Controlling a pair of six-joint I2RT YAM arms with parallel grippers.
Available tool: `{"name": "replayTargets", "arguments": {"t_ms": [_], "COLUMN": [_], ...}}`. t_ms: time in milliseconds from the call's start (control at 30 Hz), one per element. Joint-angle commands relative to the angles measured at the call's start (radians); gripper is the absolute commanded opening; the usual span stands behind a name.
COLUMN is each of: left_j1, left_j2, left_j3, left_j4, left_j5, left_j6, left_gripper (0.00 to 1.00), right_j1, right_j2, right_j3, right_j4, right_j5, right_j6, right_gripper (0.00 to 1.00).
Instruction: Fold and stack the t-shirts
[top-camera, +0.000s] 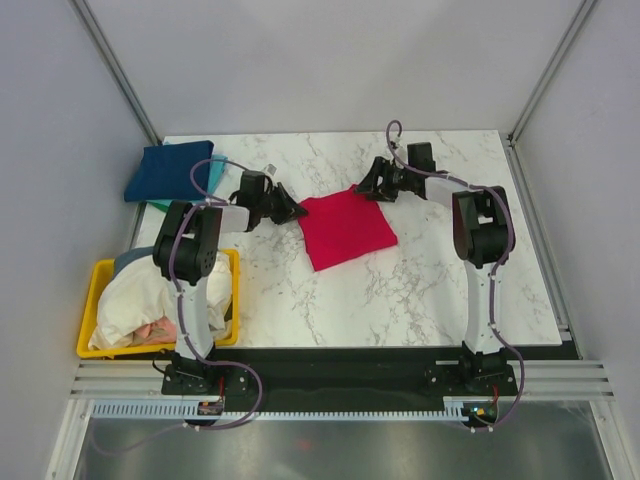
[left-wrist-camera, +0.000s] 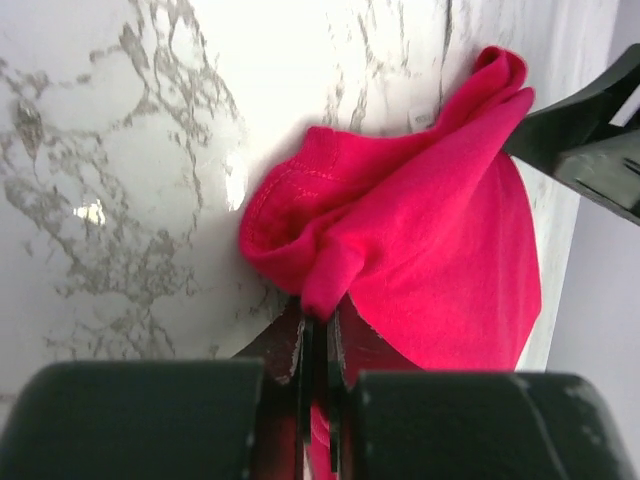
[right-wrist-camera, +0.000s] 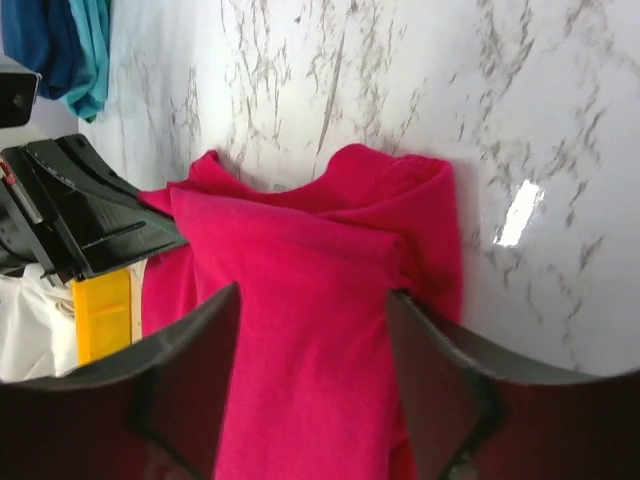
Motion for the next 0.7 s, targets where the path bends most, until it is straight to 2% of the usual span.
{"name": "replayTargets", "arguments": {"t_ms": [0, 33, 100, 200, 233, 367, 500, 567, 667], "left_j1": [-0.006, -0.003, 0.018, 0.066, 0.082, 0.176, 0.231, 0.263, 0.285], "left_j2": [-0.077, -0.112, -0.147, -0.209, -0.219, -0.213, -0.236, -0.249, -0.266], "left_j3": [0.076, 0.1, 0.164, 0.25, 0.281, 0.471, 0.557, 0.577, 0.615], "left_j4": [-0.16, -0.246, -0.337, -0.483, -0.533, -0.78, -0.879, -0.894, -0.914], "left_j5": [-0.026, -0.046, -0.057, -0.054, -0.037, -0.019, -0.091, -0.163, -0.239], "left_j6": [0.094, 0.115, 0.159, 0.243, 0.268, 0.407, 0.561, 0.595, 0.645], "left_gripper": [0.02, 0.02, 0.02, 0.02, 0.02, 0.02, 0.02, 0.02, 0.02], "right_j1": [0.006, 0.006, 0.006, 0.004, 0.009, 0.048, 0.162, 0.217, 0.223], "right_j2": [-0.041, -0.106, -0.189, -0.381, -0.474, -0.677, -0.828, -0.879, -0.909], "right_j3": [-0.125, -0.188, -0.265, -0.533, -0.591, -0.852, -1.065, -1.106, -1.138], "right_j4": [-0.069, -0.05, -0.033, 0.06, 0.109, 0.247, 0.353, 0.369, 0.413], "right_j5": [0.123, 0.144, 0.238, 0.333, 0.344, 0.368, 0.444, 0.49, 0.474], "right_j6": [-0.036, -0.03, 0.001, 0.071, 0.091, 0.162, 0.177, 0.159, 0.134], "right_gripper": [0.74, 0.79, 0.81, 0.84, 0.84, 0.85, 0.86, 0.87, 0.89]}}
